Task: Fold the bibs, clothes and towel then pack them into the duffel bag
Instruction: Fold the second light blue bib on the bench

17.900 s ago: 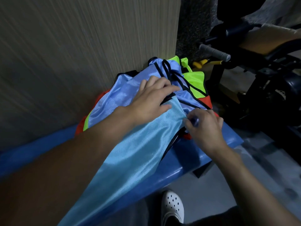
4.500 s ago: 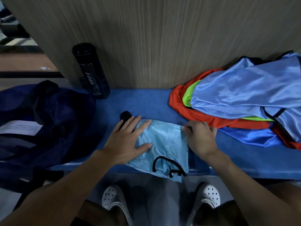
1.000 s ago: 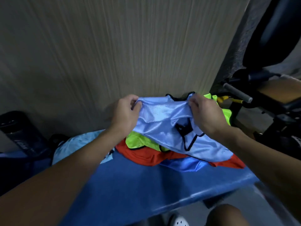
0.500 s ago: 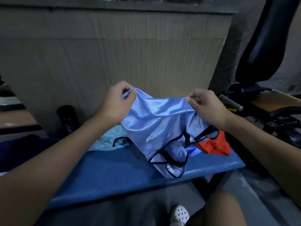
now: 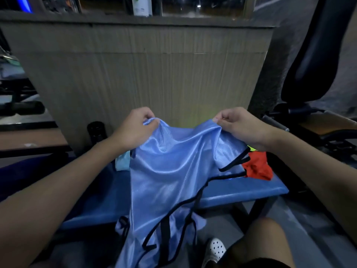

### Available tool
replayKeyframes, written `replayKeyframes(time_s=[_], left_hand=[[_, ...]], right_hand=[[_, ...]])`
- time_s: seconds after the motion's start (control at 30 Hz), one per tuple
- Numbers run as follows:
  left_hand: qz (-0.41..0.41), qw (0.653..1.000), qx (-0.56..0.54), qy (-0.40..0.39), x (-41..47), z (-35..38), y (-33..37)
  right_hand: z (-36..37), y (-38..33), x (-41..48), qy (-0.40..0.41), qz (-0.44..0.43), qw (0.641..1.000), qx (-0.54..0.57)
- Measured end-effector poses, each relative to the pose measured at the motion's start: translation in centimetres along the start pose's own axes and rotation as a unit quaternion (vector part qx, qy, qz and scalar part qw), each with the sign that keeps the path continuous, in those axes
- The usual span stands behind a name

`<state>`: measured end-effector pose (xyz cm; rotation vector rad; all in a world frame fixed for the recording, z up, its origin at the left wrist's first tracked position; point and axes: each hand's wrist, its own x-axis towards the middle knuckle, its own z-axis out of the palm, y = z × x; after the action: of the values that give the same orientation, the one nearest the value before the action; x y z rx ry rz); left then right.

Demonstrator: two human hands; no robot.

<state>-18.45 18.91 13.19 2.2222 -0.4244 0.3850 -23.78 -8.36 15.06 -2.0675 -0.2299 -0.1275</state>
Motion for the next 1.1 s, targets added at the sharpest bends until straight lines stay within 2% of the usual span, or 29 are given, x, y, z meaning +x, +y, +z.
replayKeyframes(time_s=[0.13,0.3,0.37,0.43,0.5,0.53,0.67,0.77,0.83,0.9,1.0,1.1], left_hand=[[-0.005,1.0,-0.025,-0.011,-0.4,0.4,0.3],[0.004,0.997,-0.076,-0.001,-0.4,0.6,1.8],[0.011,0.995,-0.101,0.0,-0.3,1.0,2.9],[0.011,0.992,-0.122,-0.003,-0.1,1.5,4.0],[-0.004,0.992,-0.129,-0.003,0.1,2.0,4.7],[-0.013,0.991,-0.129,-0.002,0.2,2.2,5.0],[-0.04,0.989,-0.141,0.003,0.1,2.7,5.4],[-0.06,0.979,-0.192,-0.013,-0.2,2.8,5.3],[-0.076,0.965,-0.249,-0.043,-0.6,2.7,5.1],[-0.075,0.953,-0.276,-0.105,-1.1,2.6,4.7],[-0.045,0.953,-0.247,-0.168,-1.7,2.4,4.1],[-0.015,0.966,-0.202,-0.159,-1.7,2.4,3.7]], right_hand=[[0.2,-0.6,-0.1,-0.008,0.008,1.0,-0.002],[0.5,0.4,0.9,0.015,0.019,0.987,-0.161],[1.4,0.1,0.8,0.003,0.019,0.996,-0.082],[2.5,-0.7,0.6,-0.065,0.002,0.998,0.022],[3.6,-0.9,0.5,-0.122,-0.022,0.991,0.055],[4.1,-1.0,0.5,-0.126,-0.04,0.99,0.055],[4.8,-1.4,0.9,-0.053,-0.088,0.993,0.053],[4.7,-1.3,1.2,-0.023,-0.082,0.994,0.066],[4.7,-1.2,1.5,0.009,-0.075,0.991,0.108],[4.4,-1.3,1.8,0.041,-0.071,0.987,0.139],[3.8,-1.1,2.0,0.074,-0.07,0.986,0.13],[3.1,-0.6,2.2,0.111,-0.068,0.985,0.11]])
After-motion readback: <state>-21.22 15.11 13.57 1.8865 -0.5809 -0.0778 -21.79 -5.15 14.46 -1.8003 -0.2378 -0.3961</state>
